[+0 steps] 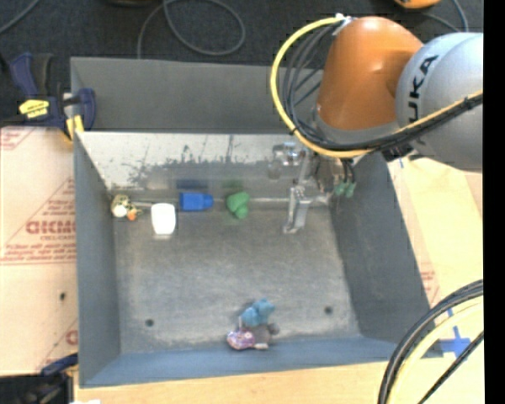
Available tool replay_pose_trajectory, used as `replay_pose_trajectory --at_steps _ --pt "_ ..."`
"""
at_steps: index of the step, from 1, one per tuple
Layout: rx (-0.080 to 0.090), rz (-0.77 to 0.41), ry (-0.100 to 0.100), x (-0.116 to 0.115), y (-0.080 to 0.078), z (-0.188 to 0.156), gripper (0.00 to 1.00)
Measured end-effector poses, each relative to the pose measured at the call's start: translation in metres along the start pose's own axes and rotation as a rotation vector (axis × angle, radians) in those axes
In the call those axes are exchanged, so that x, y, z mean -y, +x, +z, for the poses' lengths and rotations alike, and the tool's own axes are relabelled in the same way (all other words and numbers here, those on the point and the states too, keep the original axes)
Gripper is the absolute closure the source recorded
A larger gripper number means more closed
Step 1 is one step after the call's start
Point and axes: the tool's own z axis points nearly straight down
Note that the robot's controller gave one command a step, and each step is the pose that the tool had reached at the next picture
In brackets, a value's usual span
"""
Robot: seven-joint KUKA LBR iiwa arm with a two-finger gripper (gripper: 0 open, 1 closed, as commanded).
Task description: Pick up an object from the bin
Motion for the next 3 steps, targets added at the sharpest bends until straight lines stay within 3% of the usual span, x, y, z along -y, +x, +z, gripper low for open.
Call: replay_pose_trajectory --at_steps 1,2,3 --pt "0.008 0.000 0.000 0.000 -0.001 -0.005 0.00" --pt "0.012 0.020 -0.001 -0.007 0.017 0.047 0.00" --pt "0.002 -0.099 0.002 -0.015 0.032 0.074 0.00"
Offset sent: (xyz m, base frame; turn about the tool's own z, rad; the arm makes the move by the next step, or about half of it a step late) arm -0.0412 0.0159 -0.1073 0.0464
